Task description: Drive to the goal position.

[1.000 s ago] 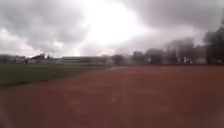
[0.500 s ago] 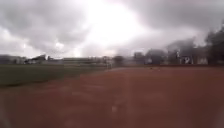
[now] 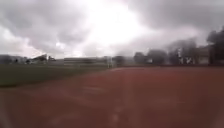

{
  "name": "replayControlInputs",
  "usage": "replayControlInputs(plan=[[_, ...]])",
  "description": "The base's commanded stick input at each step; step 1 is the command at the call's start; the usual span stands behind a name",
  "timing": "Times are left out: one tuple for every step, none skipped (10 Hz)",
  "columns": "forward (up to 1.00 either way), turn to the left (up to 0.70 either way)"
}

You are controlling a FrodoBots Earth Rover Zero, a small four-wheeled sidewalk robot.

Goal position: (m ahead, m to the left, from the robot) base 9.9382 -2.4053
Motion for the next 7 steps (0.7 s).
replayControlInputs(plan=[[0.70, 0.00], [0.70, 0.00], [0.70, 0.00], [0.70, 0.00], [0.70, 0.00], [0.70, 0.00], [0.70, 0.00]])
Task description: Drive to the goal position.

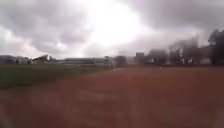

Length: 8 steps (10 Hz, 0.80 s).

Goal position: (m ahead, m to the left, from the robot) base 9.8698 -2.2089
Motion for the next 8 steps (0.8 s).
replayControlInputs(plan=[[0.70, 0.00], [0.70, 0.00], [0.70, 0.00], [0.70, 0.00], [0.70, 0.00], [0.70, 0.00], [0.70, -0.35], [0.70, -0.35]])
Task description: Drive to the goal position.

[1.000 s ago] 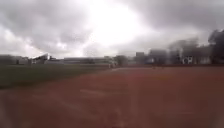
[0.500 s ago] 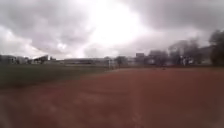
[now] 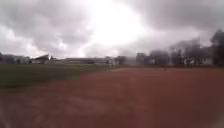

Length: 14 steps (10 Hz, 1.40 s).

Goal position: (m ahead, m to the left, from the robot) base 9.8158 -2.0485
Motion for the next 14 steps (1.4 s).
replayControlInputs(plan=[[0.70, 0.00], [0.70, 0.00], [0.70, 0.00], [0.70, 0.00], [0.70, 0.00], [0.70, 0.00], [0.70, 0.00], [0.70, 0.00], [0.70, 0.00], [0.70, 0.00], [0.70, 0.00], [0.70, 0.00], [0.70, 0.00], [0.70, 0.00]])
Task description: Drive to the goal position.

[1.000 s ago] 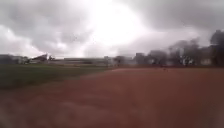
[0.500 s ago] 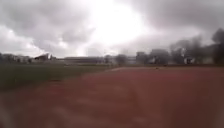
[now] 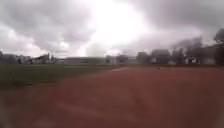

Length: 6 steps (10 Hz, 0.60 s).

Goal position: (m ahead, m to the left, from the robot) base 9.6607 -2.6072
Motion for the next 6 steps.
replayControlInputs(plan=[[0.70, 0.00], [0.70, 0.00], [0.70, 0.00], [0.70, 0.00], [0.70, 0.00], [0.70, 0.00]])
